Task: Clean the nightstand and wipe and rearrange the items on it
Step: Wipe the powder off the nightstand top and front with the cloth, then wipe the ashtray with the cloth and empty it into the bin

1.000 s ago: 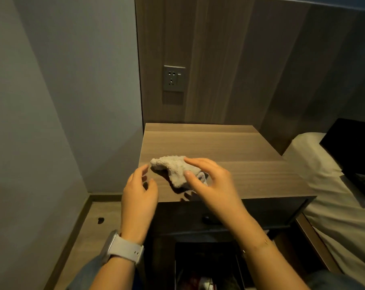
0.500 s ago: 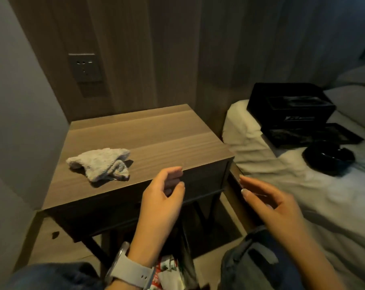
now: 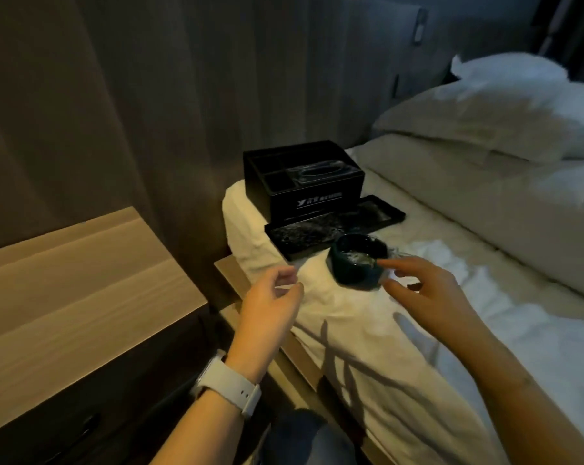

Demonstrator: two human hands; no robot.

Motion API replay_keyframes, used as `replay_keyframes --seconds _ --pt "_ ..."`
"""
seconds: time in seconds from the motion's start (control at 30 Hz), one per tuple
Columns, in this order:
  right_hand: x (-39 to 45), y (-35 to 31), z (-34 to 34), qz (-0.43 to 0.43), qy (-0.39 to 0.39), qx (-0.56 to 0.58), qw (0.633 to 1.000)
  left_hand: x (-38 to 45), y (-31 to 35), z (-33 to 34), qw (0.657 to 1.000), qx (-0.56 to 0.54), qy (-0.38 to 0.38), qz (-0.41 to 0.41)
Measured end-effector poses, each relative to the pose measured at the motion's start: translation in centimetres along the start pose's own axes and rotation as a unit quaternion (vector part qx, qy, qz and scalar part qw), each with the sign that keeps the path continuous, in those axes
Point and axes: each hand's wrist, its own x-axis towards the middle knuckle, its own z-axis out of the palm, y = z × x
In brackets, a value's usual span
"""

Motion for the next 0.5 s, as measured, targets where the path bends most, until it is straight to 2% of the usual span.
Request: replay_keyframes --seconds 0.13,0.23,0.33,0.5 --pt "4.9 4.1 -1.5 0.045 0.015 -0.068 0.997 4.1 -0.1 4.5 0.990 -0.054 -0.057 -0.116" --pt "8.6 7.1 -1.2 0.099 -0.033 -0.164 0.981 6.5 -0.6 7.1 0.977 -0.062 -0.084 -0.184" --pt "10.1 8.4 0.0 0.127 -0.048 -0.176 0.975 8.2 -0.9 8.6 0.981 -0.055 -0.058 -0.179" --pt "10.0 10.0 1.7 0.093 -0.006 -0.202 0.975 9.1 -1.0 9.5 0.975 -0.115 -0.037 -0.186"
